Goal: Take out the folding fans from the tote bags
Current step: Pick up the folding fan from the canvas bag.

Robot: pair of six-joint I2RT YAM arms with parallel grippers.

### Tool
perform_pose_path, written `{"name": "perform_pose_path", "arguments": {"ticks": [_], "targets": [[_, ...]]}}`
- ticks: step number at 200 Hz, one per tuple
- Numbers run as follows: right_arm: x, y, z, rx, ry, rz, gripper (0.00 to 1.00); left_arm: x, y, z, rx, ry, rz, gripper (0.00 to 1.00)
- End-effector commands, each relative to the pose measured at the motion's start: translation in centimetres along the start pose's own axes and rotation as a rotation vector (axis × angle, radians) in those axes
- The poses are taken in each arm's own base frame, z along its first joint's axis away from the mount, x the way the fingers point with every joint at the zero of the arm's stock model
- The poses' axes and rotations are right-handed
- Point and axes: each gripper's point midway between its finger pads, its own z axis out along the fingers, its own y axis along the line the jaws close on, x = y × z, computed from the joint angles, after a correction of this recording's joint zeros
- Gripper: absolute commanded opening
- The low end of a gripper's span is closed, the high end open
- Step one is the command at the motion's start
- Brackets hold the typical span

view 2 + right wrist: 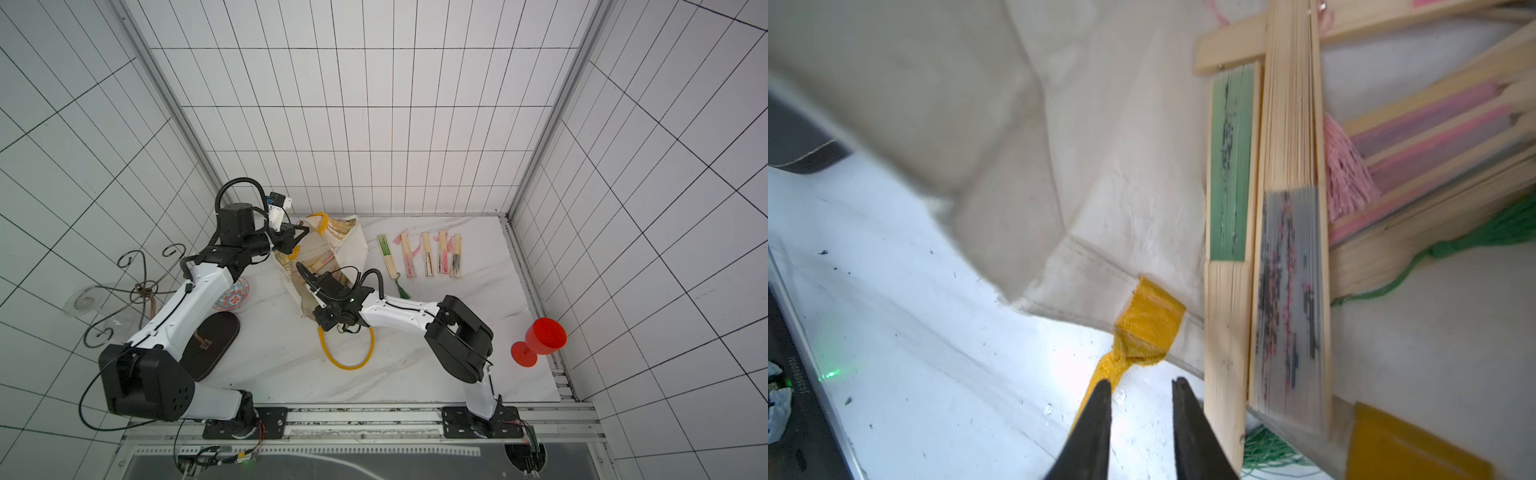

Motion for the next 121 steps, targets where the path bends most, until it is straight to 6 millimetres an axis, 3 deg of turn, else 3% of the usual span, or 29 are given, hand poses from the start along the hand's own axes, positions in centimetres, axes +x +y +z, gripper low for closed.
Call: {"name": "perform_pose_path", "arguments": {"ticks": [1,55,121], "targets": [[4.6,-1.6,1.3,0.057,0.134,0.058,0.27,-2.2,-0.8,-0.4,0.029,-0.075,0.053,0.0],[7.2,-3.2,1.7,0.1,0.201,0.12,0.37,-2.2,-0.8,-0.3,0.029,-0.075,0.053,0.0],[7.6,-4.8,3.4,0.137,0.225,0.142,0.42,-2.2,-0.8,-0.3,0.033,-0.072,0.052,0.0]]}}
